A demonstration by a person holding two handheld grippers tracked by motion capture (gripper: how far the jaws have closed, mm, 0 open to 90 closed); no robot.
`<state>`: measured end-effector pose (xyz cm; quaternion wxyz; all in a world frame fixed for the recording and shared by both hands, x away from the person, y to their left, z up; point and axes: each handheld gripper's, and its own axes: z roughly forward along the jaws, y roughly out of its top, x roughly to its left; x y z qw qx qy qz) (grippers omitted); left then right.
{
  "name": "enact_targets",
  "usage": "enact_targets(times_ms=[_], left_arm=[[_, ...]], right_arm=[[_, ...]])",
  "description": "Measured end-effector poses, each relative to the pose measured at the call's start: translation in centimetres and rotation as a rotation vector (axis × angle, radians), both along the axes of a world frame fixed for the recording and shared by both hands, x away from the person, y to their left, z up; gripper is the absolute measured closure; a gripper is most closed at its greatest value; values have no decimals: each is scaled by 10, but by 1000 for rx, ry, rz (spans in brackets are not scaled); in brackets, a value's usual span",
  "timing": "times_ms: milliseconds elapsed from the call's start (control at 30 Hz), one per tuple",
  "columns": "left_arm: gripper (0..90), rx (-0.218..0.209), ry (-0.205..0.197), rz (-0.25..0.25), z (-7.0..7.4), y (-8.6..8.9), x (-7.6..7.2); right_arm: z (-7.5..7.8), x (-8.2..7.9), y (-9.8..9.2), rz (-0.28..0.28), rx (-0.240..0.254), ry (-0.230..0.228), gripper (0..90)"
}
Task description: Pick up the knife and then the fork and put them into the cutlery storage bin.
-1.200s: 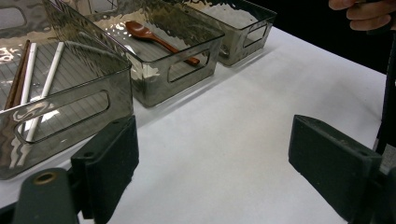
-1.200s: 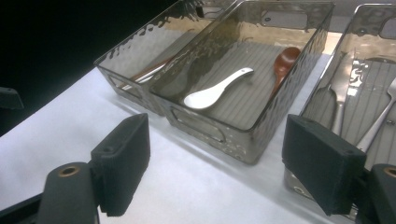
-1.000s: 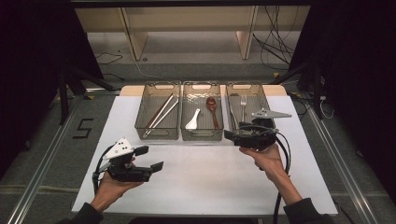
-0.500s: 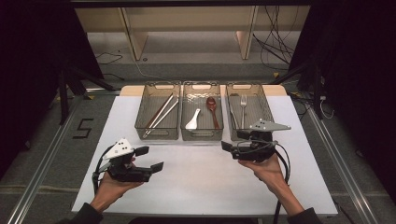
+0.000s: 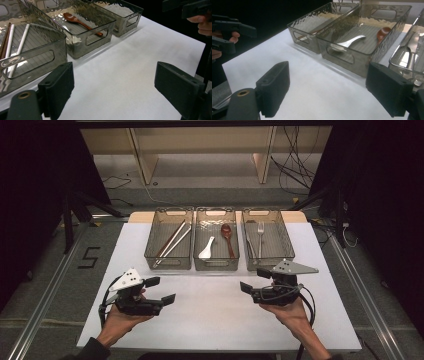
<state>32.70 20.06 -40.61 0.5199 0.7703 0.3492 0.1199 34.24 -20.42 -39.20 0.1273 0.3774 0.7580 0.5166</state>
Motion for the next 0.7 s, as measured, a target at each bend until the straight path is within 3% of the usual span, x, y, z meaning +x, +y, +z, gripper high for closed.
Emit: enact_targets(times_ms=[300,700], left_arm=[[156,-10,-3,-3,1,1,-1],[156,-26,5,-14,0,1,-1]], right_arm=[[-7,-12,-7,-2,-2,-12,201],[-19,-32,-23,-36,-19,5,196]])
